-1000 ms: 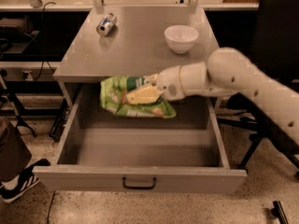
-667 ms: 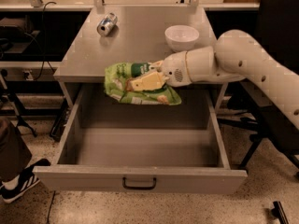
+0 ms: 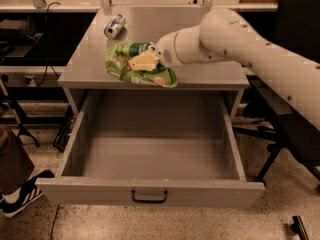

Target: Pick green rice chip bag from top drawer and place on counter

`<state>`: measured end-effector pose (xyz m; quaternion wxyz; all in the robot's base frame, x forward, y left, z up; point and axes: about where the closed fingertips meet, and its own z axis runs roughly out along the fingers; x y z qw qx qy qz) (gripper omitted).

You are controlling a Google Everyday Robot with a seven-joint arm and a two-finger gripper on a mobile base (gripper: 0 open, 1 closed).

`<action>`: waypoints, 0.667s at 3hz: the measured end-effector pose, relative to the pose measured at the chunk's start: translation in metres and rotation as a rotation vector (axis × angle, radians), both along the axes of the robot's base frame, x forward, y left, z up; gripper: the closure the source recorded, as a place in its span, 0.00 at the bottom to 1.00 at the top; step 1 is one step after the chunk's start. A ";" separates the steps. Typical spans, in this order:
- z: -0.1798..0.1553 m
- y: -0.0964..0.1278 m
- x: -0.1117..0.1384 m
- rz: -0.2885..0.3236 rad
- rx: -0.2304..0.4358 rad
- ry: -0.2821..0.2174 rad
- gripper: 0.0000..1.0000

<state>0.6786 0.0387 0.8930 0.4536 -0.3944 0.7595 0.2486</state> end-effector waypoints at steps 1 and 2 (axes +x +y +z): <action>0.008 0.014 0.053 -0.152 -0.002 -0.072 1.00; 0.015 0.034 0.106 -0.248 0.033 -0.143 0.81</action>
Offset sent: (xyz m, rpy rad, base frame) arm 0.1738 0.0538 0.0267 0.0816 -0.2343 -0.3695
